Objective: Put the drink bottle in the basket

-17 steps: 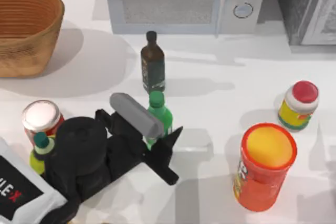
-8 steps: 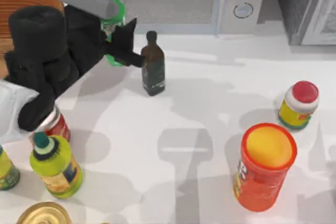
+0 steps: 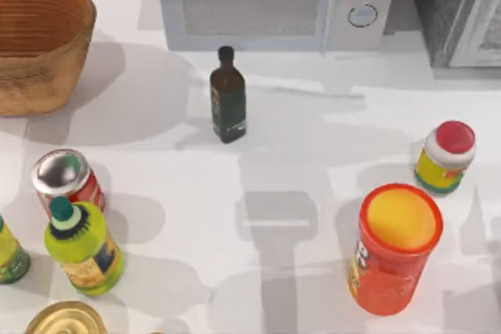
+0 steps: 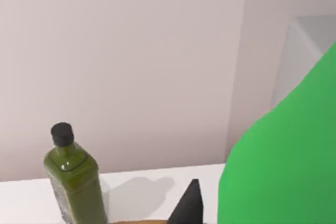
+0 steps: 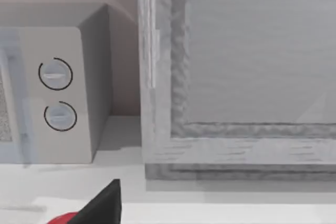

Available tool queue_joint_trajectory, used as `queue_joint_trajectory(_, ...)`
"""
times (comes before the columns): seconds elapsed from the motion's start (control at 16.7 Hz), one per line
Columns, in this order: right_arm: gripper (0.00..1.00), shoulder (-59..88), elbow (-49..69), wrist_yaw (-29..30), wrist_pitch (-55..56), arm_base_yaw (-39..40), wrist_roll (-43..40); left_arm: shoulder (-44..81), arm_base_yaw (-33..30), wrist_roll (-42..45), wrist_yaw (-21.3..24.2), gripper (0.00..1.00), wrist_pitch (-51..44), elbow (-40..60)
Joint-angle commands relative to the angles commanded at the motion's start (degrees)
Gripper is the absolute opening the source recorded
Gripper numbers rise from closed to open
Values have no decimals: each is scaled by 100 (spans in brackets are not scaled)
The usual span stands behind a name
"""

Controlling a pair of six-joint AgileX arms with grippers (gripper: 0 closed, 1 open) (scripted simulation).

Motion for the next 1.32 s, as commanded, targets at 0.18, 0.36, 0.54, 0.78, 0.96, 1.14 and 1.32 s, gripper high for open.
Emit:
queue_joint_trajectory(0.18, 100, 0, 0, 0, 0, 0, 0, -43, 549, 5, 47, 0, -614, 506)
queue_joint_trajectory(0.36, 100, 0, 0, 0, 0, 0, 0, -54, 651, 9, 57, 0, -724, 603)
queue_joint_trajectory(0.54, 100, 0, 0, 0, 0, 0, 0, -28, 632, 23, 46, 0, -710, 591)
queue_joint_trajectory(0.78, 100, 0, 0, 0, 0, 0, 0, 387, 599, 9, 19, 0, -312, 614)
queue_joint_trajectory(0.96, 100, 0, 0, 0, 0, 0, 0, 896, 555, -12, -18, 0, 220, 614)
queue_joint_trajectory(1.14, 100, 0, 0, 0, 0, 0, 0, 999, 542, -19, -30, 0, 325, 612)
queue_joint_trajectory(1.32, 100, 0, 0, 0, 0, 0, 0, 999, 542, -19, -30, 8, 325, 612)
